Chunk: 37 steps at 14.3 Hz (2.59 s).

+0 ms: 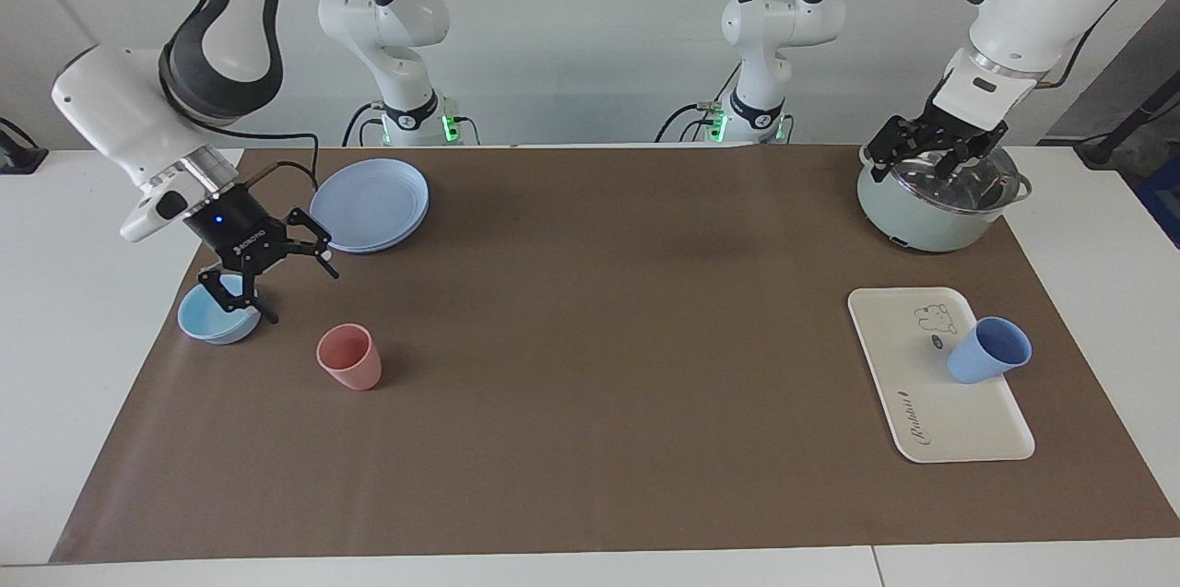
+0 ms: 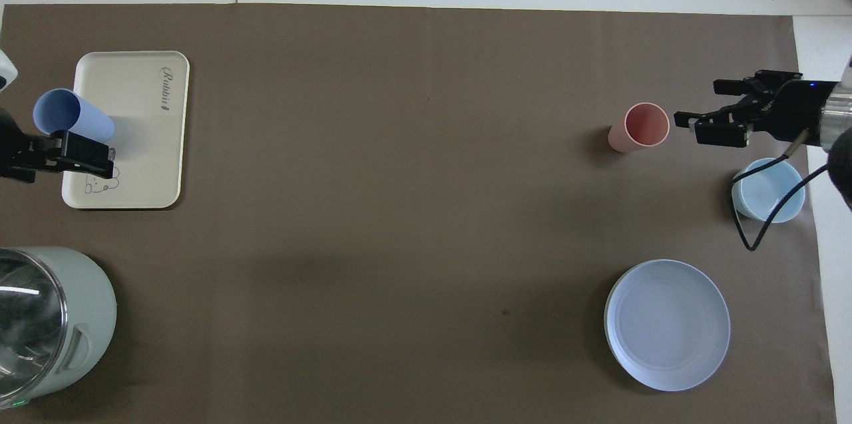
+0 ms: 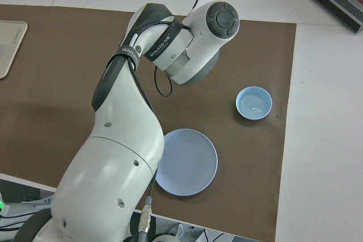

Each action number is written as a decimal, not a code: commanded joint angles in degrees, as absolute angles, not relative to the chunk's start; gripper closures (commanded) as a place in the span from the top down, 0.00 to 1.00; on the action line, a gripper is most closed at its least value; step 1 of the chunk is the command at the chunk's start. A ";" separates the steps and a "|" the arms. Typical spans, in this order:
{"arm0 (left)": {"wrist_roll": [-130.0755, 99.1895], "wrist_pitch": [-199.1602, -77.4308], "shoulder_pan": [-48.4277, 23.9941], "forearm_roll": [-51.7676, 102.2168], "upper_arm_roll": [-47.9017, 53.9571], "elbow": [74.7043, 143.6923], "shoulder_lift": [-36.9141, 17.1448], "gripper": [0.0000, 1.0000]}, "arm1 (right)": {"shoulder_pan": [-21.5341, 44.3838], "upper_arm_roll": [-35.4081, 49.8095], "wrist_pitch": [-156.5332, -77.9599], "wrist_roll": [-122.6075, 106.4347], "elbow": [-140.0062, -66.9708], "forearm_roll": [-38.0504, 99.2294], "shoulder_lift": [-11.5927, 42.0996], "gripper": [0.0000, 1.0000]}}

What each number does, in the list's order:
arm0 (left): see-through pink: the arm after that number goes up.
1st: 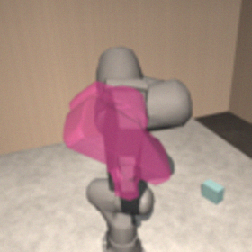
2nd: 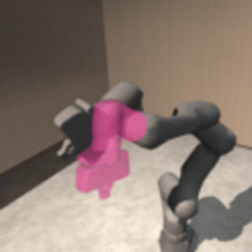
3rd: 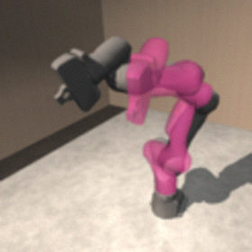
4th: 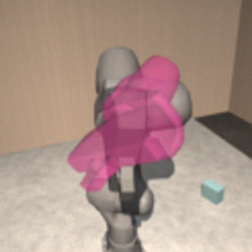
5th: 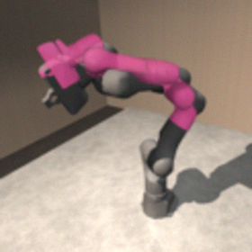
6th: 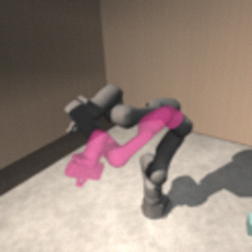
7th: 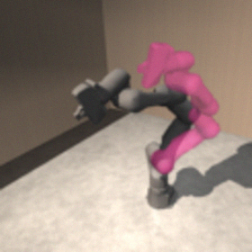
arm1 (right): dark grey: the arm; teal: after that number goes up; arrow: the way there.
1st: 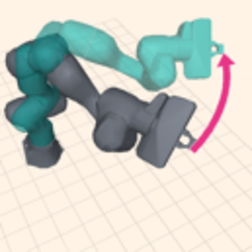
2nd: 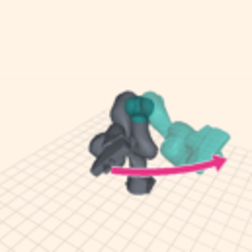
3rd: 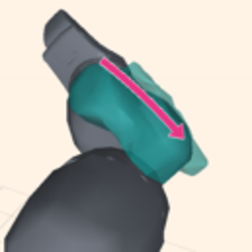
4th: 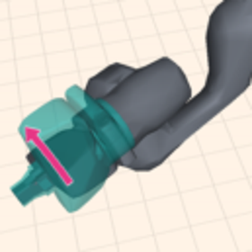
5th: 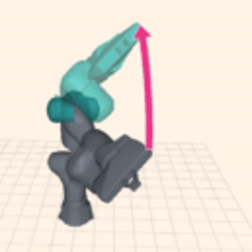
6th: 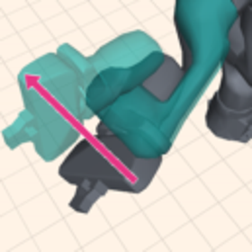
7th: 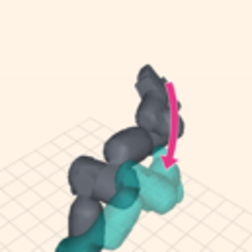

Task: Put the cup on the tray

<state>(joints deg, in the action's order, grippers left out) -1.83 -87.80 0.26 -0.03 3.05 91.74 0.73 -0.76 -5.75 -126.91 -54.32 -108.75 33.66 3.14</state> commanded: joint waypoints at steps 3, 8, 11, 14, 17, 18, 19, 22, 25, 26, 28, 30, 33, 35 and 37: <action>-0.79 -86.13 0.18 -2.20 2.72 91.84 1.41 1.00 | 3.51 -5.63 -124.11 -30.99 -107.76 16.83 -0.87 1.00; -1.31 -87.36 0.96 -2.11 2.37 92.81 1.85 1.00 | 5.54 -5.45 -110.43 -0.77 -105.31 1.33 -4.13 1.00; -1.41 -87.18 1.85 -2.11 2.29 92.99 1.93 1.00 | 5.02 -5.27 -97.77 6.59 -96.45 -1.05 -2.03 1.00; -1.49 -87.10 1.76 -2.11 2.37 92.99 1.93 1.00 | 3.79 -5.80 -90.90 4.85 -91.50 -0.88 -0.53 1.00; -1.49 -87.10 1.84 -2.02 2.37 92.99 1.93 1.00 | 2.90 -5.98 -87.38 1.32 -91.23 -1.14 -0.53 1.00; -1.49 -87.10 1.85 -2.02 2.37 92.99 1.93 1.00 | 3.07 -5.89 -85.80 1.23 -90.19 -1.32 -0.53 1.00; -1.49 -87.10 1.85 -2.11 2.37 92.99 1.93 1.00 | 2.90 -5.89 -85.43 1.23 -89.74 -1.32 -0.44 1.00; -1.49 -87.10 1.76 -2.11 2.37 92.99 1.93 1.00 | 3.51 -5.80 -87.79 0.88 -90.26 -1.75 0.26 1.00; -1.49 -87.10 1.85 -2.11 2.37 92.99 1.93 1.00 | 4.04 -5.71 -88.42 0.70 -90.18 -2.72 0.26 1.00; -1.49 -87.10 1.85 -2.11 2.37 92.99 1.93 1.00 | 3.78 -5.71 -88.42 0.44 -89.91 -2.81 0.35 1.00; -1.49 -87.10 1.85 -2.11 2.37 92.99 1.93 1.00 | 3.52 -5.71 -87.72 0.18 -89.13 -2.90 0.35 1.00; -1.49 -87.10 1.85 -2.11 2.37 92.99 1.93 1.00 | 3.17 -5.71 -87.54 0.44 -89.12 -1.76 0.35 1.00; -1.49 -87.10 1.85 -2.11 2.37 92.99 1.93 1.00 | 3.08 -5.98 -87.45 0.26 -89.65 -1.76 0.26 1.00; -1.49 -87.10 1.85 -2.11 2.37 92.99 1.93 1.00 | 3.08 -5.98 -87.45 0.35 -89.91 -1.76 0.09 1.00; -1.49 -87.10 1.85 -2.11 2.37 92.99 1.93 1.00 | 3.08 -5.98 -87.45 0.44 -89.91 -1.76 0.09 1.00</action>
